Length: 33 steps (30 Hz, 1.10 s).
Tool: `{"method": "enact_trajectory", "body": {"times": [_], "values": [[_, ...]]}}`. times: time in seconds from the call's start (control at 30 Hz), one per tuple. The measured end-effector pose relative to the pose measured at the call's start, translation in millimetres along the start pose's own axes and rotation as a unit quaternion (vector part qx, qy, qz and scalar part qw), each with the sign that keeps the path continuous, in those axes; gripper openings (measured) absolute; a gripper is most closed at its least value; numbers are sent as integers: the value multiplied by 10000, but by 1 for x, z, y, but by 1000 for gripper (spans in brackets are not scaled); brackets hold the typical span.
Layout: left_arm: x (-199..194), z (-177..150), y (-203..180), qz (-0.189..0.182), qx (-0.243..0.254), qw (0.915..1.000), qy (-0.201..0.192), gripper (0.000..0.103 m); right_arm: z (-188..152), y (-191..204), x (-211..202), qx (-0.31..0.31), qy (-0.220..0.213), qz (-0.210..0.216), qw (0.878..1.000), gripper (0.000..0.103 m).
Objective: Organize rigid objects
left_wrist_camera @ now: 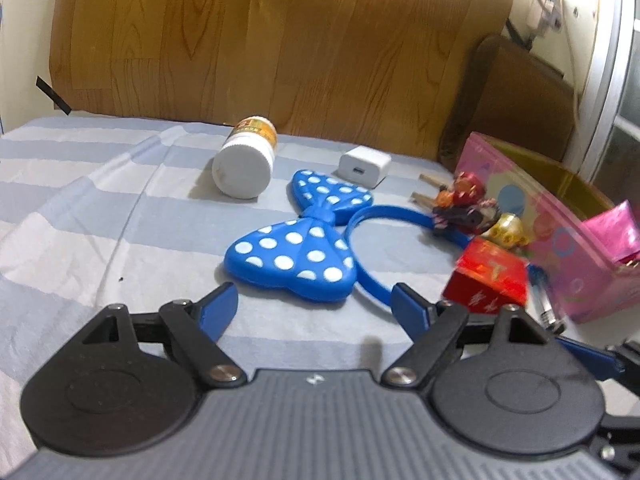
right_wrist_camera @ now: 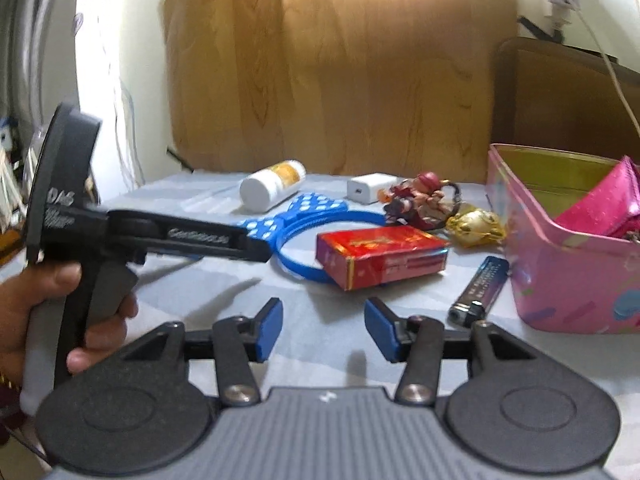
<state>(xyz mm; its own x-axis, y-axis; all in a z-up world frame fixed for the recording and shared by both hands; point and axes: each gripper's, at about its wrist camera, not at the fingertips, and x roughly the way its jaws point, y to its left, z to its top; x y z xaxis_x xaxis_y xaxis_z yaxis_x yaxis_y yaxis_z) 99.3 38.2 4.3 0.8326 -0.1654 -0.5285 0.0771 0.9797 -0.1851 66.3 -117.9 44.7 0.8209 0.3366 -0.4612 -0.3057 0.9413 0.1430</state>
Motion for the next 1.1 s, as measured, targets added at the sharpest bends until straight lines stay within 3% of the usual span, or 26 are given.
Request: {"method": "enact_trajectory", "body": {"times": [0.17,0.3,0.37,0.4,0.5,0.57,0.77,0.93,1.03,1.1], "values": [[-8,0,-8,-136,166,9995,-252,85,14,-23,2,595,-105,-19,9982,56],[-5,-6,-8,-399,103,9989,-210,85,43,-49,18,1094,-157,-132,9938,59],[-6,-8,-7,-555,32,9983,-153,84,54,-57,36,1133,16,-352,9929,56],[-8,-9,-8,-647,-17,9978,-168,84,56,-59,44,1105,115,-262,9935,57],[-17,-9,-7,-934,-181,9952,-224,84,58,-48,68,709,348,-504,9956,59],[-20,-10,-7,-1097,-267,9935,-174,84,58,-49,76,749,310,-499,9955,60],[-17,-13,-7,-1422,-572,9882,56,84,57,-54,68,1254,465,12,9910,52],[-12,-13,4,-938,-674,9932,140,84,42,-39,35,1555,441,559,9853,53],[-15,-11,16,-936,-819,9921,138,83,33,-29,21,1559,561,1081,9802,50],[-22,-9,22,-917,-890,9918,60,83,32,-25,8,1370,260,944,9857,51]]}}
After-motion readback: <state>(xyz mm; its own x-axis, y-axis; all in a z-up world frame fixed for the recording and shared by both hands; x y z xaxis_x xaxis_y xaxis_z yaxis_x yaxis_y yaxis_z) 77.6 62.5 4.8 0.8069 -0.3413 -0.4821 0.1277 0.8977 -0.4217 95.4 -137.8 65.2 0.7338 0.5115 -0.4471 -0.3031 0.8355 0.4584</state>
